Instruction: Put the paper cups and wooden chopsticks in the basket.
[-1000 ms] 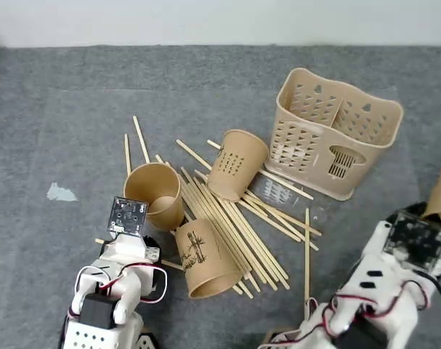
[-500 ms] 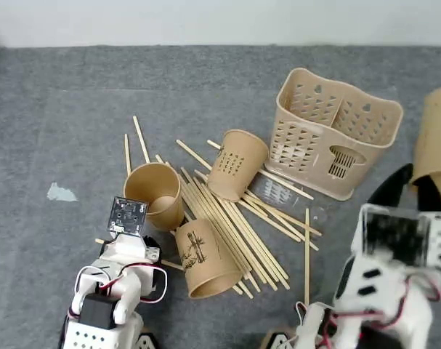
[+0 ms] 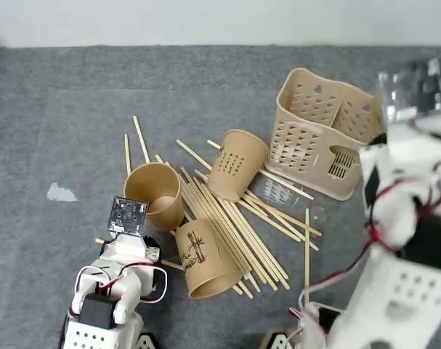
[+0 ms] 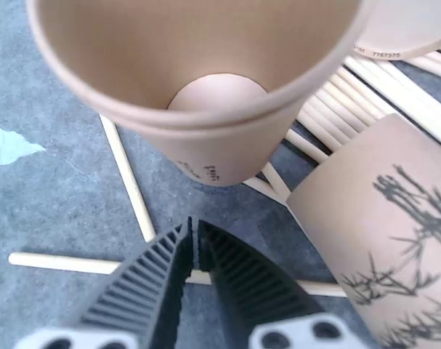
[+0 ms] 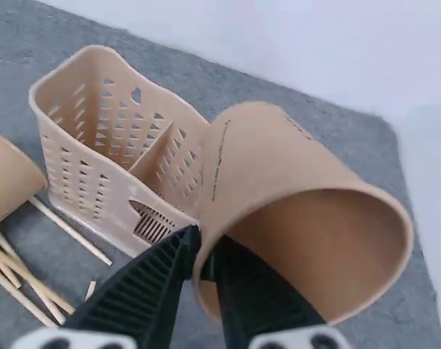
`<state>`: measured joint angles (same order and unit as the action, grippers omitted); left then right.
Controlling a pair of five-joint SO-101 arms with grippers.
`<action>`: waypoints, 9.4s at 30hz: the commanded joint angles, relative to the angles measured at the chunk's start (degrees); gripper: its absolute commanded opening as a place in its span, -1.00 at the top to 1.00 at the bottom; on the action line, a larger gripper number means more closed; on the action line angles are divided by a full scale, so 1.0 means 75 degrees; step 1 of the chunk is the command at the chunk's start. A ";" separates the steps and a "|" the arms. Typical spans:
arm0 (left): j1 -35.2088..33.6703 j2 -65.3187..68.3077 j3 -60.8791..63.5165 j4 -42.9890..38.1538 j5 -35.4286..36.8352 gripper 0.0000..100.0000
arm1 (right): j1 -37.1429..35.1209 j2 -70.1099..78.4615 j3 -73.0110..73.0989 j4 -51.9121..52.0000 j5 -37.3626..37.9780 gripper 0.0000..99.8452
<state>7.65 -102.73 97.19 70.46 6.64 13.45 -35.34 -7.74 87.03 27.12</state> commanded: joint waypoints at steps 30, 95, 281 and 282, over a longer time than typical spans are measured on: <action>0.0012 -0.0047 -0.0088 0.0035 -0.0047 0.97 | -0.0182 0.3370 -0.2462 0.2116 0.1594 0.98; 0.0012 -0.0047 -0.0088 0.0035 -0.0047 0.97 | -0.8996 -0.5327 0.8475 0.0076 -0.0375 0.30; 0.0012 -0.0047 -0.0088 0.0035 -0.0047 0.97 | -0.6781 0.5245 -0.1196 -0.0158 -0.6013 0.98; 0.0012 -0.0047 -0.0088 0.0035 -0.0047 0.97 | -0.6675 0.5128 -0.1196 -0.0158 -0.6013 0.98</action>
<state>7.65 -102.73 97.19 70.46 6.64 -39.38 8.97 -16.26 85.19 -17.63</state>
